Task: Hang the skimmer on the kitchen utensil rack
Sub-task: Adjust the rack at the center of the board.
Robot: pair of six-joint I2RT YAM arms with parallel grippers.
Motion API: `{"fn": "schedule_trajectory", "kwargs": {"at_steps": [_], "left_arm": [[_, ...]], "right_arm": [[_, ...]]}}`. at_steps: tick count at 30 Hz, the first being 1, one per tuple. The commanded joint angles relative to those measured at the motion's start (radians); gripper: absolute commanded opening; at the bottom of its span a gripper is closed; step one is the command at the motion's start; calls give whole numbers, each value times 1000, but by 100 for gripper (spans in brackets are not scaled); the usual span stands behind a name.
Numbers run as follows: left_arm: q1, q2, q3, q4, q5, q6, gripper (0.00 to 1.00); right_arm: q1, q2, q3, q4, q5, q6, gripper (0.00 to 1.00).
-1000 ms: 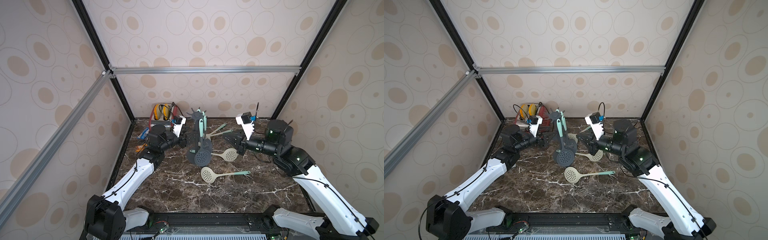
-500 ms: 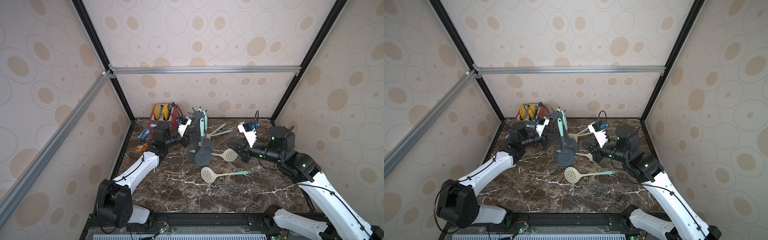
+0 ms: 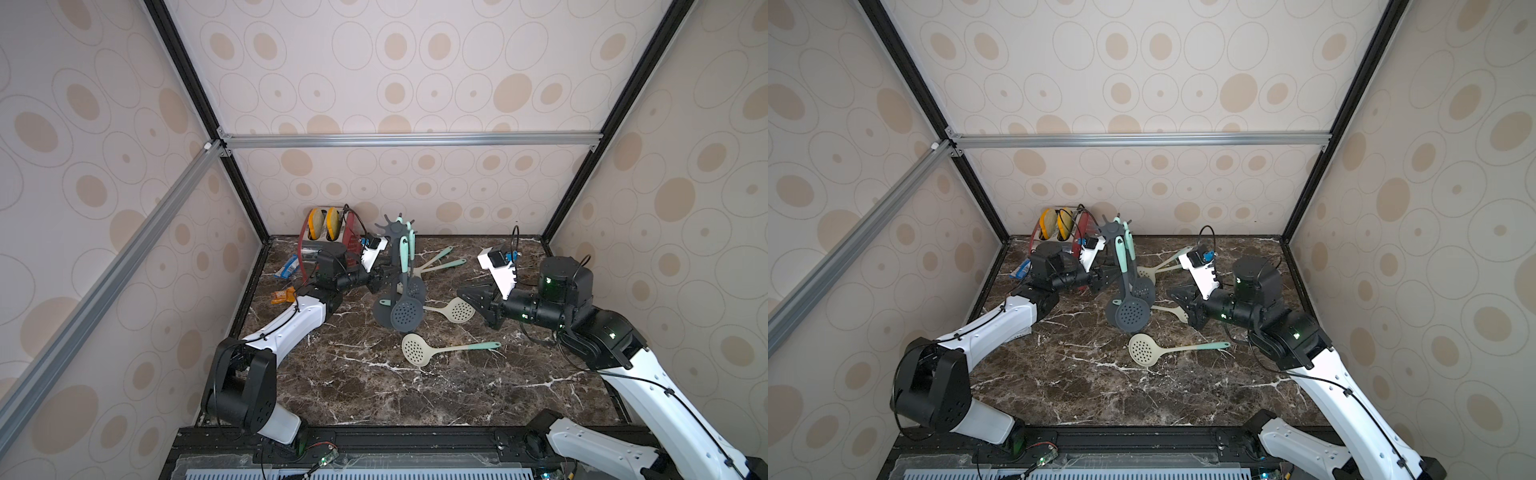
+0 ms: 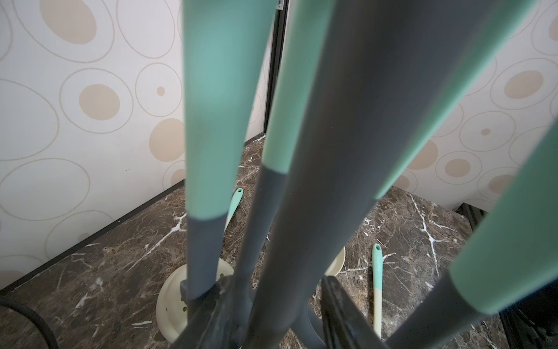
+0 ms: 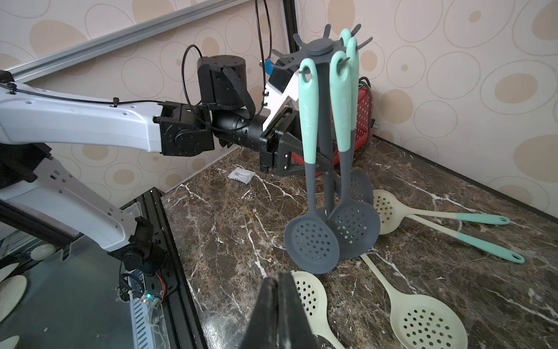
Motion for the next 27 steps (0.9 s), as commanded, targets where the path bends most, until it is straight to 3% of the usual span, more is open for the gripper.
{"fn": "schedule_trajectory", "kwargs": {"at_steps": [1, 10, 13, 15, 16, 19, 21, 27], "left_arm": [[8, 36, -5, 89, 35, -39, 48], [8, 115, 31, 88, 69, -39, 44], [8, 132, 52, 66, 96, -35, 30], [8, 128, 51, 67, 93, -41, 7], [8, 122, 47, 68, 83, -40, 1], [-1, 87, 28, 65, 27, -28, 0], [-19, 40, -5, 59, -84, -5, 0], [-135, -99, -172, 218, -700, 3, 0]], "right_arm": [[-7, -16, -13, -17, 1, -1, 7], [-8, -34, -26, -37, 12, 0, 6], [-8, -40, -29, -46, 17, 0, 6], [-8, -46, -31, -54, 29, -3, 6], [-8, -51, -35, -57, 34, -3, 6], [-9, -71, -56, -73, 58, 0, 6], [-10, -88, -70, -96, 79, 6, 8], [-10, -139, -140, -177, 239, 89, 19]]}}
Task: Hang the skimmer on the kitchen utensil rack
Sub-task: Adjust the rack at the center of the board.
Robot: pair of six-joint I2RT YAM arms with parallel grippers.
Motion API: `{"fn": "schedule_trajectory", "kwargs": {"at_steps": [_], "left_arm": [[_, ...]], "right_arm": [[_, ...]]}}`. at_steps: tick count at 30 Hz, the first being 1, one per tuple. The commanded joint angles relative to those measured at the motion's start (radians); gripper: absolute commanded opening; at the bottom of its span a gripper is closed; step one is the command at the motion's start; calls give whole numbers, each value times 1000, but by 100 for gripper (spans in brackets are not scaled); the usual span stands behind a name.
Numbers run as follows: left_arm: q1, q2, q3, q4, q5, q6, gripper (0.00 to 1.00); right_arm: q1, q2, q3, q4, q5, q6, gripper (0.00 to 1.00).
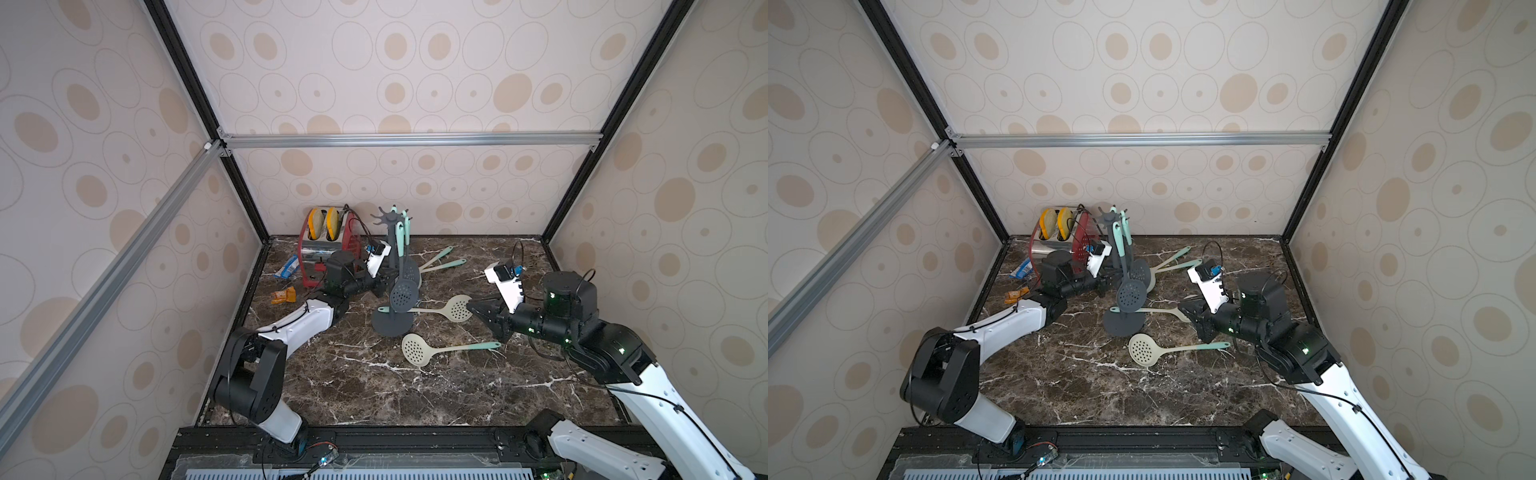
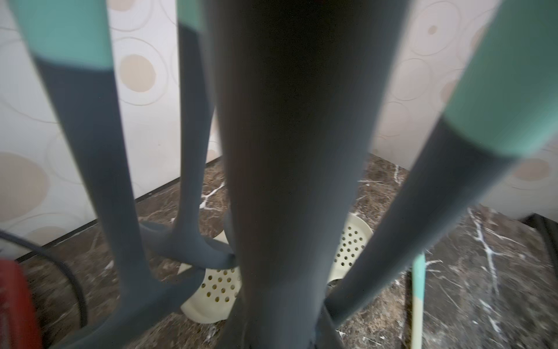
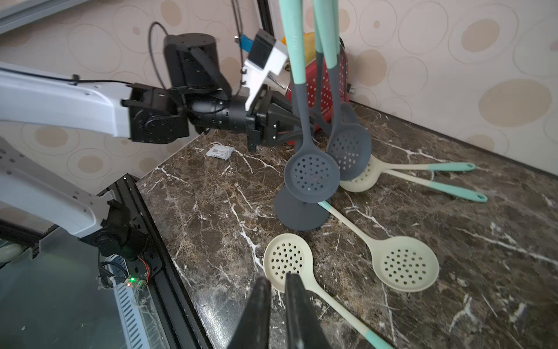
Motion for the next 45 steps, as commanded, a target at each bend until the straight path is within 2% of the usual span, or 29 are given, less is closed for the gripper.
{"fn": "schedule_trajectory", "kwargs": {"at_steps": [1, 3, 6, 8, 10, 11, 12, 13, 15, 20, 22, 25, 26, 29, 36, 41, 45], "left_arm": [[-65, -82, -48, 150, -485, 7, 0], [-129, -85, -64, 203, -747, 31, 0], [-174, -33, -56, 301, -981, -8, 0], [-190, 14, -34, 336, -1087, -56, 0], [-219, 62, -3, 365, -1184, -86, 0], [-232, 84, 16, 371, -1229, -108, 0], [-246, 105, 37, 372, -1271, -129, 0], [-256, 123, 51, 372, -1299, -145, 0], [-276, 164, 80, 381, -1355, -182, 0], [-301, 186, 75, 393, -1348, -229, 1], [-304, 164, 50, 385, -1338, -239, 21], [-306, 90, -6, 298, -1307, -298, 60], [-307, 56, -29, 259, -1297, -318, 68], [-307, -66, -79, 83, -1277, -387, 85], [-306, -359, -127, -488, -1256, -564, 99], [-306, -508, -104, -899, -1228, -682, 99], [-307, -583, -80, -1112, -1132, -727, 99]], "right_arm": [[-4, -32, -44, -85, 140, 66, 20], [-5, -45, -63, -130, 185, 94, 23], [-5, -57, -80, -194, 234, 125, 30], [-4, -59, -83, -222, 250, 143, 39], [-5, -53, -75, -241, 260, 137, 55], [-4, -51, -71, -250, 258, 128, 68], [-4, -52, -73, -252, 256, 115, 92], [-5, -54, -79, -255, 260, 111, 99], [-6, -71, -115, -235, 243, 94, 100], [-11, -49, -151, -252, 301, 103, 100], [-21, -16, -151, -266, 323, 108, 100], [-66, 43, -158, -255, 309, 123, 99], [-88, 69, -163, -241, 288, 129, 98], [-167, 158, -172, -184, 208, 151, 96], [-304, 432, -171, 46, 23, 241, 88], [-311, 675, -62, 100, 38, 233, 86], [-319, 824, 18, 102, 77, 216, 81]]}}
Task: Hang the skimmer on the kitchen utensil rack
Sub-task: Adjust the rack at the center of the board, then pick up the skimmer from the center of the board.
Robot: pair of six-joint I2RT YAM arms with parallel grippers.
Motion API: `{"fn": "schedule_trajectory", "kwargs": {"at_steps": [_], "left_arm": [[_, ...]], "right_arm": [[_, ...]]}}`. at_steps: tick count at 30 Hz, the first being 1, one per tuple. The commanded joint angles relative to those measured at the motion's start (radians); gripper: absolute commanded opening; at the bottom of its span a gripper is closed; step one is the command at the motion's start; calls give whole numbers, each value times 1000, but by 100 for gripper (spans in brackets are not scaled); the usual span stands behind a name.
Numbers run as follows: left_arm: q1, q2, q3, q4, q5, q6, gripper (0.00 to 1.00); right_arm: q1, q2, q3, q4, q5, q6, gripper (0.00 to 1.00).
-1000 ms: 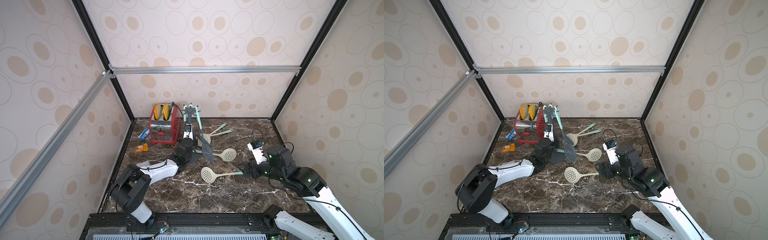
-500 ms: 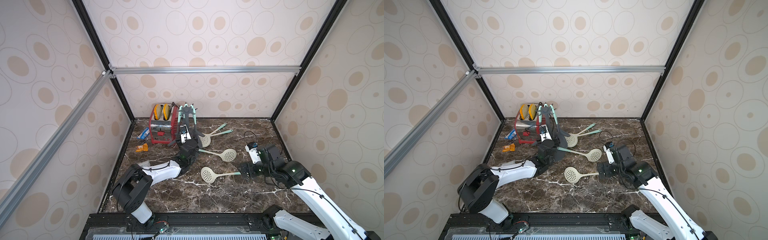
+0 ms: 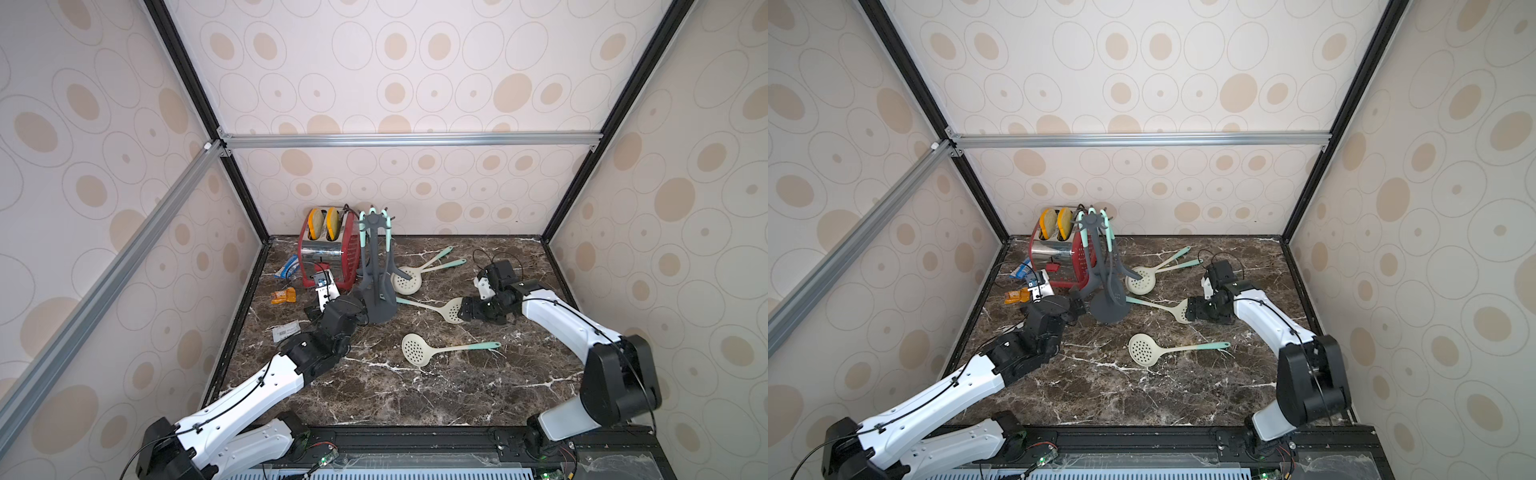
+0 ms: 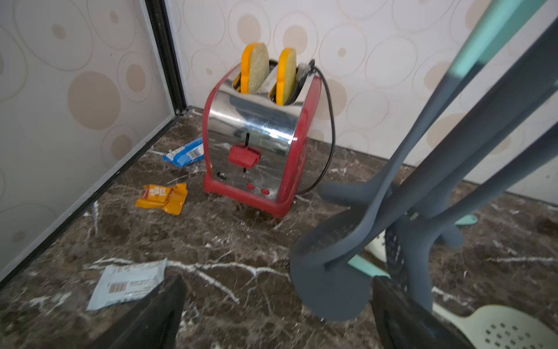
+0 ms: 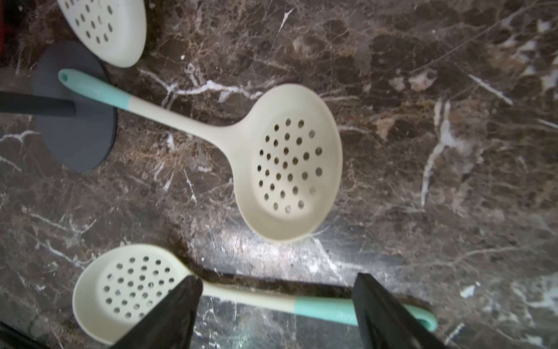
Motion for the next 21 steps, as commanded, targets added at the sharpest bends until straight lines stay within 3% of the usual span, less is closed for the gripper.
{"fn": "schedule_trajectory", "kwargs": {"at_steps": [1, 6, 10, 14, 17, 21], "left_arm": [[-3, -47, 42, -344, 98, -97, 99], [-3, -54, 87, -518, 265, -171, 99], [-3, -66, 69, -554, 387, -212, 99], [-4, -140, 40, -542, 407, -232, 99], [-3, -234, 21, -481, 439, -170, 99], [-3, -317, 45, -412, 472, -102, 99]], "right_arm": [[-10, 95, 76, 19, 22, -8, 80], [-18, 237, 146, -9, 31, -21, 72], [-27, 273, 154, 9, 15, -30, 58], [-38, 227, 128, 19, 48, -39, 35], [-52, 167, 97, -1, 109, -50, 18], [-74, 48, 30, -40, 207, -61, 3]]}}
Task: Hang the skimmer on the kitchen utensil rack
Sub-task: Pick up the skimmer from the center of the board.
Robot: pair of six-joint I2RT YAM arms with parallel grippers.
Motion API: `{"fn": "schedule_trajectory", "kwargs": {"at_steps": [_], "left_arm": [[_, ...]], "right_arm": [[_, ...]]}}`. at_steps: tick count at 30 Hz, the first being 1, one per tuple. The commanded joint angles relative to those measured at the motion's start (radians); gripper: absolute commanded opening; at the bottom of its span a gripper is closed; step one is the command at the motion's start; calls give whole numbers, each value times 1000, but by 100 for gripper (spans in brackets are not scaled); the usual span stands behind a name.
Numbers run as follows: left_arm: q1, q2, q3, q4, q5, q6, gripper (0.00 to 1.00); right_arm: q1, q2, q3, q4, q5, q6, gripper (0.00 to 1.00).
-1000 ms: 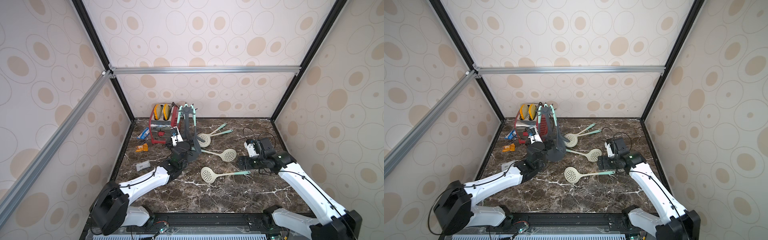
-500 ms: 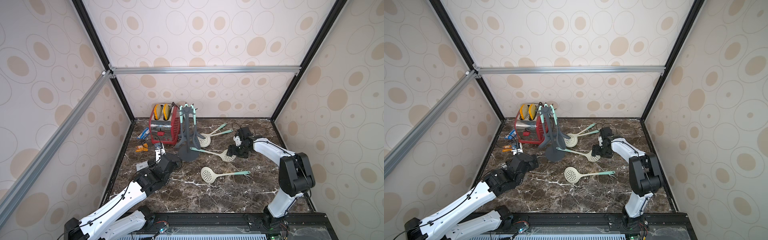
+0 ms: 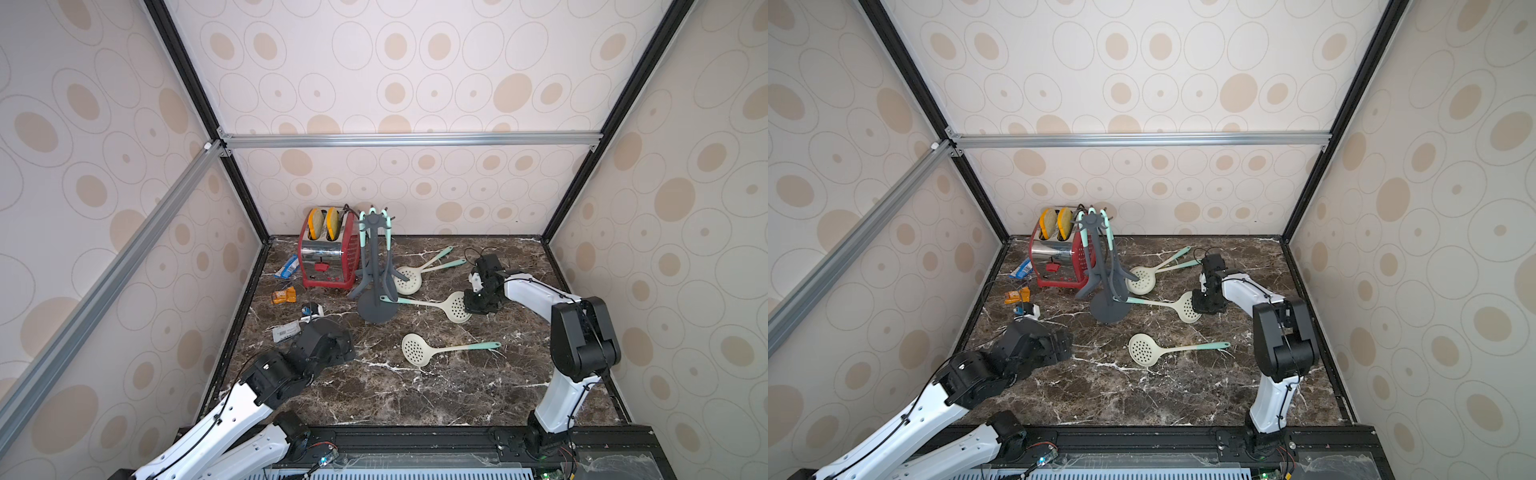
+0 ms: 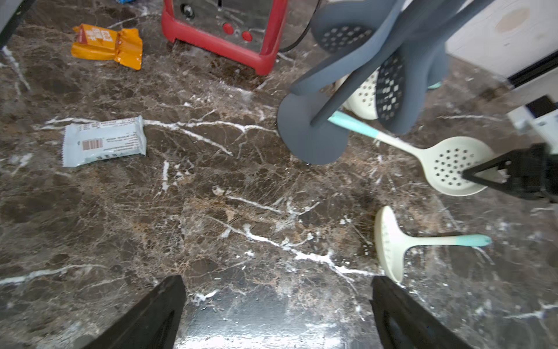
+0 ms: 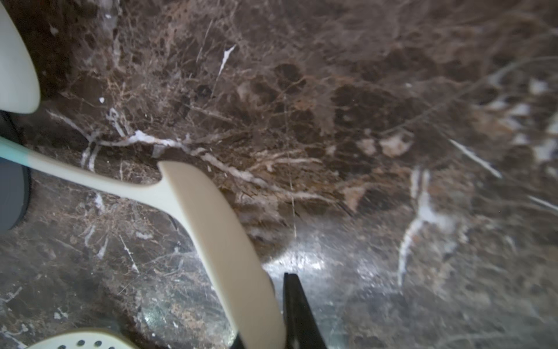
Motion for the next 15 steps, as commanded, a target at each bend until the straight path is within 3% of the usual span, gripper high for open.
{"fn": "schedule_trajectory", "kwargs": {"at_steps": [1, 10, 15], "left_arm": [[-2, -51, 38, 68, 45, 73, 99], [-2, -4, 221, 92, 99, 155, 99], [-2, 16, 327, 165, 174, 209, 99]], "right_arm": [[-25, -120, -56, -72, 140, -8, 0], [-35, -605, -235, -290, 403, 145, 0], [-44, -956, -257, -265, 363, 236, 0]]}}
